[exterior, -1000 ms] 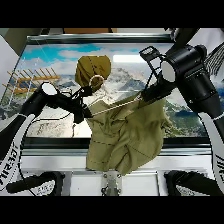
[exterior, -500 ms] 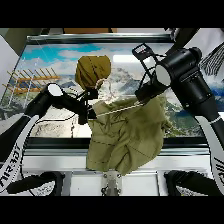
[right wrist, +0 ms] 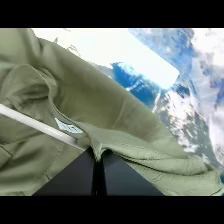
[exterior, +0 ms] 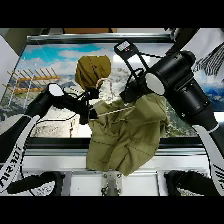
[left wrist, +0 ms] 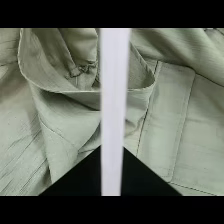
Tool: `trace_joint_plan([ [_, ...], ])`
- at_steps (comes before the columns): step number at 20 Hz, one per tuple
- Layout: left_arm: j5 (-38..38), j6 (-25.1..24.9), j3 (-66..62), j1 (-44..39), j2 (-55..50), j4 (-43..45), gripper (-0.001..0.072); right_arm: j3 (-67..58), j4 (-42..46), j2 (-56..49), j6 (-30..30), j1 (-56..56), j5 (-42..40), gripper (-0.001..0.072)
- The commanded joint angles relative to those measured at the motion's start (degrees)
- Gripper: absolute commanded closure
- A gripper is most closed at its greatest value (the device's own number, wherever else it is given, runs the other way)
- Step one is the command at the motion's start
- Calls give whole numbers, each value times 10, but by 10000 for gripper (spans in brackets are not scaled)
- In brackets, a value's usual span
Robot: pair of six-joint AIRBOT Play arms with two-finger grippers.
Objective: Fold the clothes and pants, and hang the long-sleeved shirts on hangers.
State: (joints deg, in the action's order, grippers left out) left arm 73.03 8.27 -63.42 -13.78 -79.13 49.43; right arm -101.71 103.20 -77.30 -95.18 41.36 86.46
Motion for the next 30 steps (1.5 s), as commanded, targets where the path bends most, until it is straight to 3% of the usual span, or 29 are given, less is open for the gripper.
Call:
trace_joint_plan([
  [1,0,0,-1,0,0,-1,692,-6,-69,-1,-10,6,-39,696],
  [7,0,1,-1,0,0,-1,692,-6,-154,-11,-13,7,-71,695],
  [14,0,1,-1,1,0,0,693,-6,-119,-18,-13,13,-48,696],
  [23,0,1,-1,1,0,0,692,-6,-161,-27,-12,21,-52,683],
  [24,0,1,-1,1,0,0,692,-6,-161,-27,-12,22,-52,645],
  [26,0,1,-1,1,0,0,692,-6,-161,-25,-12,22,-47,169],
  [27,1,1,-1,1,0,0,692,-6,-161,-23,-12,22,-45,53],
  [30,1,1,-1,1,0,0,692,-6,-161,-8,5,20,-25,54],
])
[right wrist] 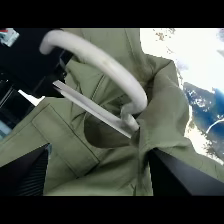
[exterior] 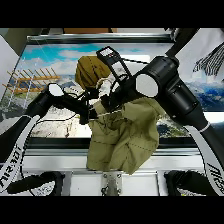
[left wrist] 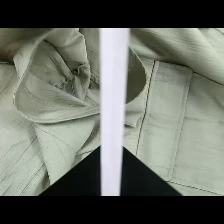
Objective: Fold the clothes and pants, and hang the long-sleeved shirts on hangers.
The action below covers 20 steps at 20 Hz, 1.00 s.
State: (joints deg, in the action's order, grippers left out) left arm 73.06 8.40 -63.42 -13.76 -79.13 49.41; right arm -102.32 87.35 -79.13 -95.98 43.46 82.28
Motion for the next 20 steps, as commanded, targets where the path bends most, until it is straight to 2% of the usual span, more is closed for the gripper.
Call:
trace_joint_plan([
  [1,1,-1,-1,1,0,0,692,0,-2,19,25,-4,25,54],
  [6,0,0,-1,1,0,0,692,0,-27,62,104,-56,61,54],
  [10,0,0,-1,1,0,0,692,0,-183,70,212,-139,70,54],
  [14,0,-1,-1,0,0,0,692,0,-188,69,217,-204,34,54],
  [16,0,-1,-1,1,0,0,692,0,-194,69,188,-213,47,54],
  [18,1,0,-1,1,0,1,692,0,-195,69,297,-215,47,54],
  [20,5,0,-1,0,0,1,692,2,-207,69,369,-249,50,54],
])
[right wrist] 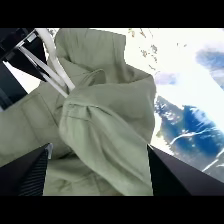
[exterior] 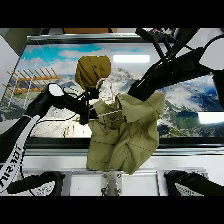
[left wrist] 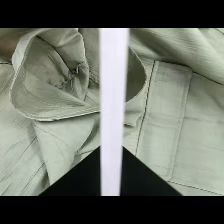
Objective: Fold the clothes and pants, and hang the long-sleeved shirts on hangers.
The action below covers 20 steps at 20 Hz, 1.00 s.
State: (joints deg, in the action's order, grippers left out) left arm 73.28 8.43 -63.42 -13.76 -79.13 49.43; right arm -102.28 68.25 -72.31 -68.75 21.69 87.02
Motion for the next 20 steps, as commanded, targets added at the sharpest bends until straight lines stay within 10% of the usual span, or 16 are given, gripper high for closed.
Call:
trace_joint_plan([
  [1,3,-1,-1,0,0,0,692,8,-54,1,136,-65,12,55],
  [7,2,-1,-1,1,0,0,692,156,-438,4,399,-376,97,54],
  [15,3,-1,-1,0,0,0,692,308,-460,-46,635,-480,101,54],
  [20,2,-1,-1,0,0,0,691,314,-484,-105,666,-422,110,54],
])
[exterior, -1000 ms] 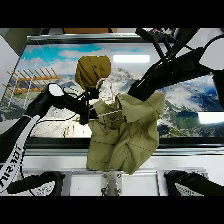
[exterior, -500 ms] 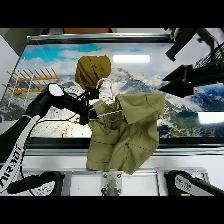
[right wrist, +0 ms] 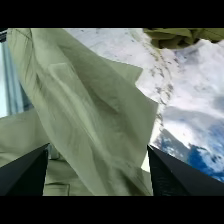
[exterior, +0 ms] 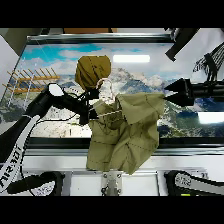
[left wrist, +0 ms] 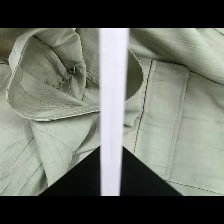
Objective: Fold the clothes and pants, and hang the long-sleeved shirts on hangers.
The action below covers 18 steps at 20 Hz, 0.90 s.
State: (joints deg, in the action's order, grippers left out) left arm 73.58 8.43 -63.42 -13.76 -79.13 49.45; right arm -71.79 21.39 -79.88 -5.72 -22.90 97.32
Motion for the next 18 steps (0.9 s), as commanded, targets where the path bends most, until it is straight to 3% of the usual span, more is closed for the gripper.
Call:
trace_joint_plan([
  [1,-1,-1,-1,0,0,0,691,9,-16,-38,36,36,7,54],
  [18,0,-1,-1,0,0,0,692,9,-25,-61,40,115,7,54],
])
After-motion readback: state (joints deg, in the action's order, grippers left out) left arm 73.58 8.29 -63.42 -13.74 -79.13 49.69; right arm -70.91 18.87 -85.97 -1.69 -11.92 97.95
